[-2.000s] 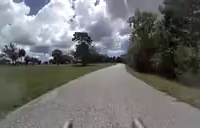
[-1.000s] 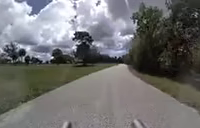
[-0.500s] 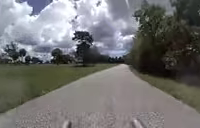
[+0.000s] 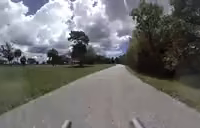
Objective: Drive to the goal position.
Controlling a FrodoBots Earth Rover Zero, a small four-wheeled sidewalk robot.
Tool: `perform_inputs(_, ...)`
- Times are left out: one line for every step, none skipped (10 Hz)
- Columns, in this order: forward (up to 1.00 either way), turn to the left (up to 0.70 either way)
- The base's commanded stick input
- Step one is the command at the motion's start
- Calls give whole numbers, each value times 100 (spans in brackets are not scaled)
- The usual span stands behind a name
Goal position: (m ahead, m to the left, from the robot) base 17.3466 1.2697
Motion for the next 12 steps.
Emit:
perform_inputs(70, -30)
perform_inputs(70, -12)
perform_inputs(70, 1)
perform_inputs(70, 1)
perform_inputs(70, 1)
perform_inputs(70, 1)
perform_inputs(70, 1)
perform_inputs(70, 1)
perform_inputs(70, 1)
perform_inputs(70, 1)
perform_inputs(70, 1)
perform_inputs(70, 1)
